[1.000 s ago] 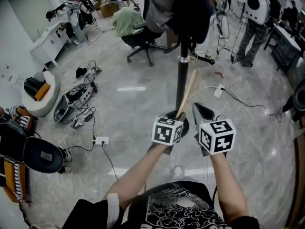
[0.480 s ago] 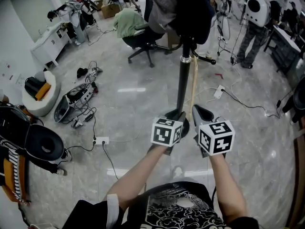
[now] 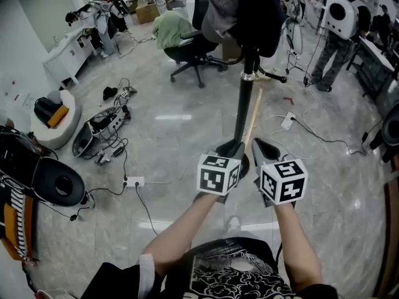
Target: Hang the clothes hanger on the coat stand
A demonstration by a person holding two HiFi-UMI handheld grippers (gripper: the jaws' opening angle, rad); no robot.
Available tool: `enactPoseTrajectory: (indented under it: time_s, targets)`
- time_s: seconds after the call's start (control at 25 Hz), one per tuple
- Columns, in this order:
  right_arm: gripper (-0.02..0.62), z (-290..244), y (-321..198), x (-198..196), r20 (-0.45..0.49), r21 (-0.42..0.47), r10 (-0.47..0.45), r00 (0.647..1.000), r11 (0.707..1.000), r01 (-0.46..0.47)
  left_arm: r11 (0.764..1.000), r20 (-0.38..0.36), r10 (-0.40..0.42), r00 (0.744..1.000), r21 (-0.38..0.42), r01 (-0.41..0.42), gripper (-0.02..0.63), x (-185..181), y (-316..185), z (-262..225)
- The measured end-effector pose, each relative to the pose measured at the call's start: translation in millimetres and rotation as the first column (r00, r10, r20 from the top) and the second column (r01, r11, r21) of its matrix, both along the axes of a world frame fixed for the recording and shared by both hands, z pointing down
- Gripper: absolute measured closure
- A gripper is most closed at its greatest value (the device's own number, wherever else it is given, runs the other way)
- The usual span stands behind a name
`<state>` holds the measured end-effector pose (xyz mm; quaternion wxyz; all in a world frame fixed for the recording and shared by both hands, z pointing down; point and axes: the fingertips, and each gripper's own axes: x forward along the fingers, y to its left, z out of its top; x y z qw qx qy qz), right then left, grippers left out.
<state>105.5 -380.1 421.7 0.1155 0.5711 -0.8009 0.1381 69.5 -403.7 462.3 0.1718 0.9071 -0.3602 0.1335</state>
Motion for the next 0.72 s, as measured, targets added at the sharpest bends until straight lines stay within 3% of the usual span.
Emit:
enactPoseTrajectory:
  time_s: [0.52,0.72]
  targets:
    - [0.595,-9,26,-25,0.0,0.019,-0.022,1.0,1.0,0.022,0.998,-0.01,-0.009,1.0,0.066,0.01,0.525,-21,33,-36]
    - [0.595,-12,35,-35,-0.005,0.023,-0.031,1.0,0.999,0.031,0.996,0.001,-0.016,1.0,0.092,0.016,0.592,-30,41,-42]
